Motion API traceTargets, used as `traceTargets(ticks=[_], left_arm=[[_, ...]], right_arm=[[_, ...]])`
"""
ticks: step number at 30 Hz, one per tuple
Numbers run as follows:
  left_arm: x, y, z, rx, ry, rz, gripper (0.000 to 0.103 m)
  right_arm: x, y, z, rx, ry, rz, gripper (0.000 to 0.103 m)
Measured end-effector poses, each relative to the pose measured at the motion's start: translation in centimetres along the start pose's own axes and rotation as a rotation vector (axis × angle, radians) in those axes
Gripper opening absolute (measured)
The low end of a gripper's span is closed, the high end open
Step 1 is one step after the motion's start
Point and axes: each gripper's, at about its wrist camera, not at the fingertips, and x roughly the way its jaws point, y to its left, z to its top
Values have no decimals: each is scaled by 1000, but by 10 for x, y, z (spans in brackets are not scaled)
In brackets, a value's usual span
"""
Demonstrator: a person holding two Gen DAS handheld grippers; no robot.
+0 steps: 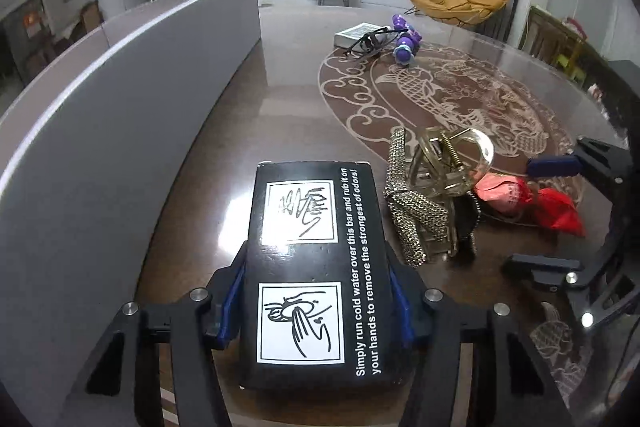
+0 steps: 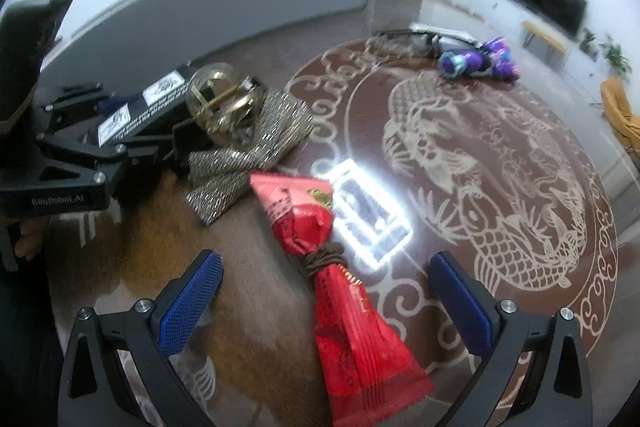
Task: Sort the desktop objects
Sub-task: 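Grasp the red candy wrapper with the right tool while the left tool holds the soap box, then carry the candy and soap box into the cardboard bin and open both tools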
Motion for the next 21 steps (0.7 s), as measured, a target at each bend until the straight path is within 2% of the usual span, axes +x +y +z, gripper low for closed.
traceTargets(ticks=[1,2,3,4,8,12,17,20,21], left_arm=[[0,1,0,-6,1,-4,58],[-1,1,0,-10,2,-9,57],[-2,2,0,-18,3,-24,57],[-4,5,0,-34,5,-62,57],[-17,7,-4,-77,1,-136,58],[-53,13,-5,-110,-66,-180,58],[-109,58,7,-199,-170,-197,58],[-134,106,17,-259,-210,-137,58],[-140,127,20,-277,-220,-93,58]], right_arm=[[-3,2,2,-11,10,7,77],[-6,4,4,-19,7,11,43],[-10,4,8,-15,18,8,25],[-11,2,11,15,54,1,19],[-25,-4,7,89,86,-21,19],[-58,-13,11,199,30,-12,19],[-96,6,62,208,-106,45,19],[-101,30,113,206,-195,136,19],[-102,45,131,201,-224,179,19]])
